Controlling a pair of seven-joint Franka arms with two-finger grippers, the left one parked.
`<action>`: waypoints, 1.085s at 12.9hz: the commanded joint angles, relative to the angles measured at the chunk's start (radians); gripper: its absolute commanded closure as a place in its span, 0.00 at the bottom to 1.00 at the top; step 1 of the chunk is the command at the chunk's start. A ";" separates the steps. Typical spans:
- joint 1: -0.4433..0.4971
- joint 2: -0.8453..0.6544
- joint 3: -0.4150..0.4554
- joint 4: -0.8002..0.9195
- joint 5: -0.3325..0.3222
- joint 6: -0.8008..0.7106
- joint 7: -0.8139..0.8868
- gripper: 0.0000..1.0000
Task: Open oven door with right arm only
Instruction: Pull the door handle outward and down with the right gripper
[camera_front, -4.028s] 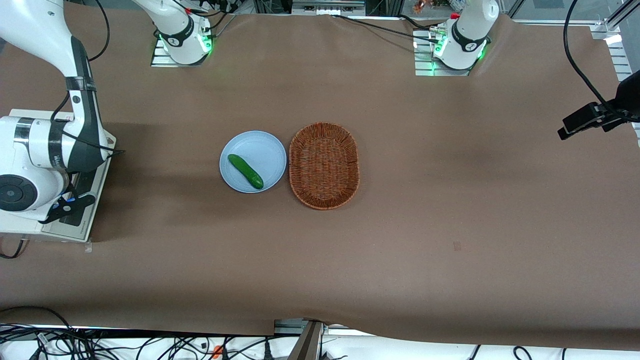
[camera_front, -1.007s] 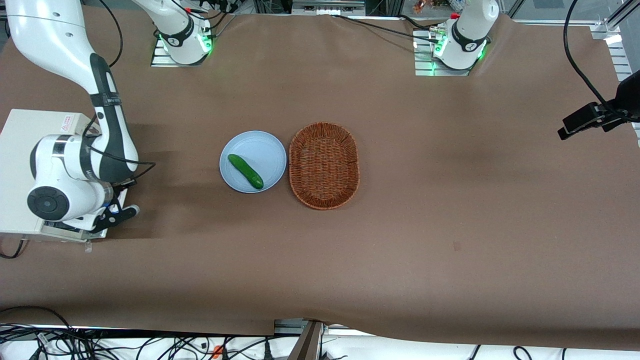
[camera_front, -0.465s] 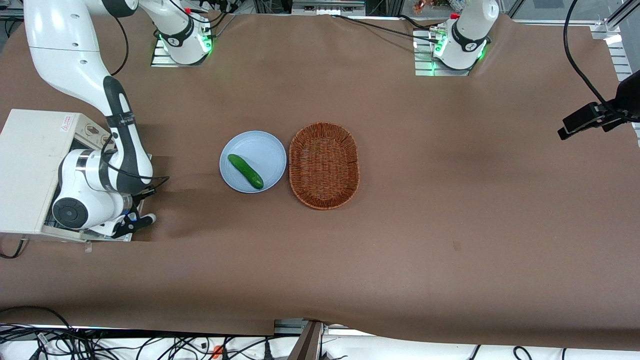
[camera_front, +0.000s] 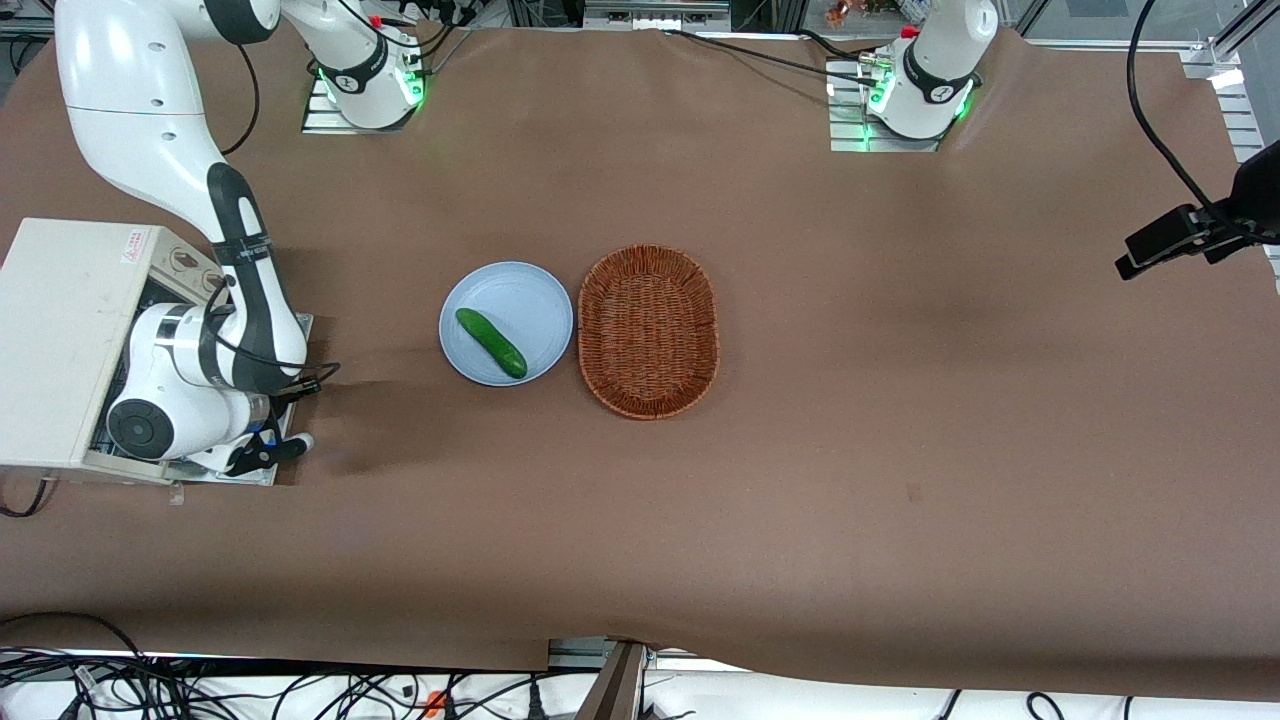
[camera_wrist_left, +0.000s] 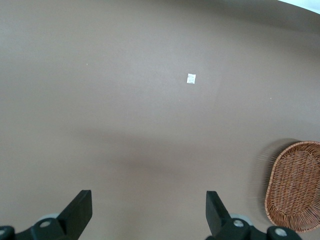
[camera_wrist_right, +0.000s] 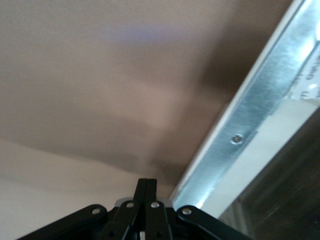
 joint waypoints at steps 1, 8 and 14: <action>0.031 -0.002 -0.009 0.005 0.064 -0.014 0.035 1.00; 0.045 -0.074 -0.010 0.134 0.072 -0.201 0.038 0.24; 0.035 -0.232 -0.024 0.155 0.059 -0.371 0.021 0.00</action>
